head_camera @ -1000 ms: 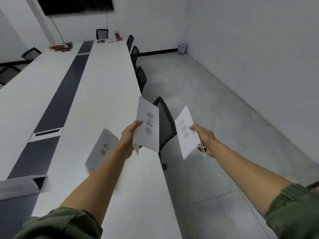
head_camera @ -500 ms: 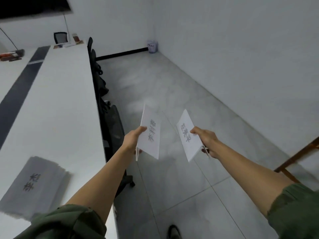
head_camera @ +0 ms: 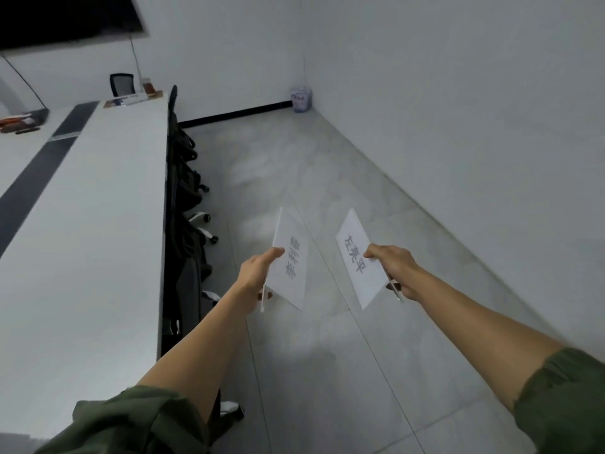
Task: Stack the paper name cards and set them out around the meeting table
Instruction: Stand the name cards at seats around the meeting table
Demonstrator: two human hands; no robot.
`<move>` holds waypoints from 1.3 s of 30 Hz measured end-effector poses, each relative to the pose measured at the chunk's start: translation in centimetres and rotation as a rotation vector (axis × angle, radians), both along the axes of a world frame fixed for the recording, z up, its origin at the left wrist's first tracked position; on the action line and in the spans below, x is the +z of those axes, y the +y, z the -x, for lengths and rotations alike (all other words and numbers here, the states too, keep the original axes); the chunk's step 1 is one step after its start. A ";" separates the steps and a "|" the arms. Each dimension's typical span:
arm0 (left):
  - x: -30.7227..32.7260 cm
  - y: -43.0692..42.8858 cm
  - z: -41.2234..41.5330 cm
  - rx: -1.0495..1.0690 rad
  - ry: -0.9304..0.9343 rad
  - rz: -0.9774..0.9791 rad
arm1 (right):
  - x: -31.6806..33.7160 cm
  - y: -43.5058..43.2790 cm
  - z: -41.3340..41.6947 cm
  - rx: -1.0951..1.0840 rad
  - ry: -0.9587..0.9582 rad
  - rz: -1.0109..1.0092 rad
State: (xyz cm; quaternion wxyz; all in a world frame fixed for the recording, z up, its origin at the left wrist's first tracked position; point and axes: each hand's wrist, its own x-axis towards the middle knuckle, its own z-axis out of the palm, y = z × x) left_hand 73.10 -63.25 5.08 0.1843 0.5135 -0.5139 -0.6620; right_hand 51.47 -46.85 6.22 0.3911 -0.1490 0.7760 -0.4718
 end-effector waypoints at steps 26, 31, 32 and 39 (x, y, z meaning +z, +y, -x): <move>0.4 -32.0 4.1 0.756 0.060 0.067 | -2.7 -53.0 10.2 0.807 -0.021 0.038; 1.1 -38.9 -1.8 0.855 0.022 0.074 | -1.6 -63.4 3.5 0.939 -0.048 0.098; 1.2 -39.8 -2.7 0.864 0.026 0.062 | -1.2 -65.2 2.5 0.957 -0.039 0.115; -0.4 -43.8 -9.5 1.084 -0.025 -0.031 | -1.9 -76.1 -6.3 1.206 -0.052 0.112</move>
